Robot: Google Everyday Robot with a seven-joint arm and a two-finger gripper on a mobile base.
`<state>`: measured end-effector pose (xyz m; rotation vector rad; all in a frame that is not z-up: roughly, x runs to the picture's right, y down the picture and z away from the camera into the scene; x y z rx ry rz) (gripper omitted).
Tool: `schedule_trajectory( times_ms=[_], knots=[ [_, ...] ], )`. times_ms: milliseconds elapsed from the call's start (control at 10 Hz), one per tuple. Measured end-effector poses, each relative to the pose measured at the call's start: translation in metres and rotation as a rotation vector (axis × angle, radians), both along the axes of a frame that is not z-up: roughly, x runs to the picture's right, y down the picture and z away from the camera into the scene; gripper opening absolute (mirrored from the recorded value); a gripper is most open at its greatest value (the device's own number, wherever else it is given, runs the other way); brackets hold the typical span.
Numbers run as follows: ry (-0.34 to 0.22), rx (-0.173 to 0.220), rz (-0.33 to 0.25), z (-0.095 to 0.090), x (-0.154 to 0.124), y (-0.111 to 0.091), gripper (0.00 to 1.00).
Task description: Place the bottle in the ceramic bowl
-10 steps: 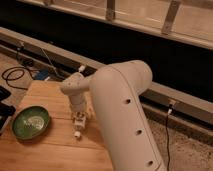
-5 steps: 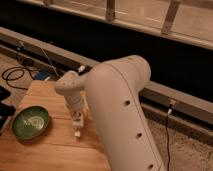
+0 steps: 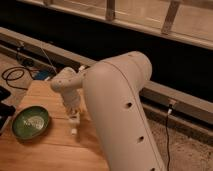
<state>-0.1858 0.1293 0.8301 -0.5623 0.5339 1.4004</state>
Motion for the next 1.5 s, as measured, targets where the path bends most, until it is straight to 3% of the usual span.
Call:
schedule_trajectory(
  times_ms=[200,500,600,800,1200,1500],
  knots=[
    [-0.107,0.030,-0.052,-0.007,-0.044,-0.022,0.00],
    [-0.330,0.095,-0.097,-0.025,-0.112,-0.055,0.00],
    [-0.371,0.110,-0.105,-0.029,-0.122,-0.062,0.00],
    [-0.395,0.116,-0.108,-0.032,-0.129,-0.064,0.00],
    [-0.388,0.115,-0.117,-0.031,-0.127,-0.065,0.00],
    [-0.435,0.086,-0.234,-0.042,-0.167,-0.056,0.00]
  ],
)
